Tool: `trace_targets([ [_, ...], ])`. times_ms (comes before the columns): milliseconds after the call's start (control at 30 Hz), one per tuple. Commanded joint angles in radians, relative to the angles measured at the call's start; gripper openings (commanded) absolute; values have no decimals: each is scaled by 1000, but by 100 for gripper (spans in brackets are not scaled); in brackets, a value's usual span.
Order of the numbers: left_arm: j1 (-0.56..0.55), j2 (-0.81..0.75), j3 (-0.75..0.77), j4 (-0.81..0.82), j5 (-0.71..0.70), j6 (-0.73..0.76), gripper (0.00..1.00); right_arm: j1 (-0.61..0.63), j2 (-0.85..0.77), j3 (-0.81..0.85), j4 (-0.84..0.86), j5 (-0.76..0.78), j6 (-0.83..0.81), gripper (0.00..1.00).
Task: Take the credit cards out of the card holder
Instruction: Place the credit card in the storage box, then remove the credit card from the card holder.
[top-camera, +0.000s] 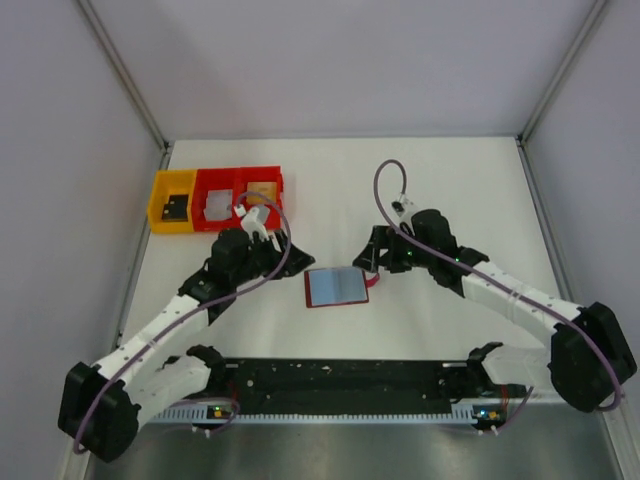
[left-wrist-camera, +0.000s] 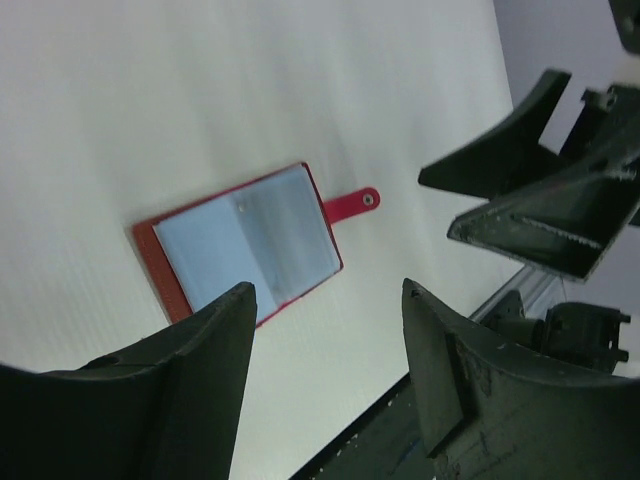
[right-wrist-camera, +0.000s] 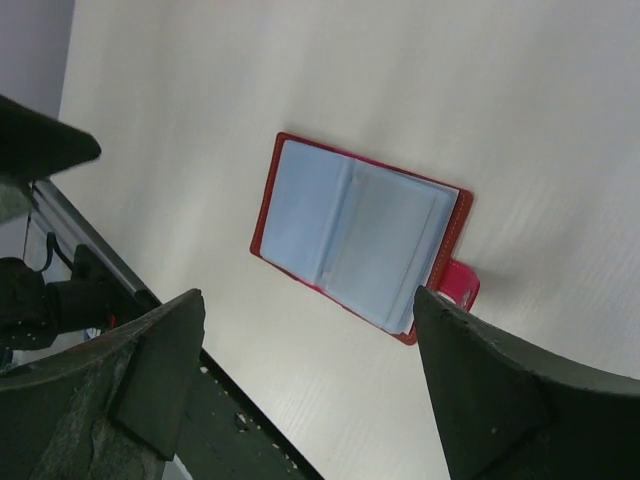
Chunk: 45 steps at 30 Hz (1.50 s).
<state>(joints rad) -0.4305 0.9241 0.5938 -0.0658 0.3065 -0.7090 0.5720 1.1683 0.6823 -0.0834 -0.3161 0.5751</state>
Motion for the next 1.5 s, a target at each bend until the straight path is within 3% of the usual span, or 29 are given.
trace_targets([
  [0, -117, 60, -49, 136, -18, -23, 64, 18, 86, 89, 23, -24, -8, 82],
  [167, -200, 214, -42, 224, -6, -18, 63, 35, 198, 126, 17, -21, 6, 80],
  [400, -211, 386, -23, 242, -7, 11, 59, 57, 329, 140, 62, -20, 31, 74],
  [533, -212, 447, -29, 227, -6, 16, 53, 60, 378, 137, 68, -15, 31, 72],
  [700, -212, 478, -49, 196, -21, -6, 32, 62, 412, 131, 73, -21, 26, 66],
  [867, -212, 487, -58, 172, -35, -17, 27, 63, 422, 122, 76, -34, 26, 58],
  [1200, -212, 544, -58, 170, -14, -38, 26, 69, 441, 128, 76, -49, 26, 49],
  [1467, -214, 567, -58, 181, 5, -43, 25, 75, 426, 138, 76, -81, 39, 35],
])
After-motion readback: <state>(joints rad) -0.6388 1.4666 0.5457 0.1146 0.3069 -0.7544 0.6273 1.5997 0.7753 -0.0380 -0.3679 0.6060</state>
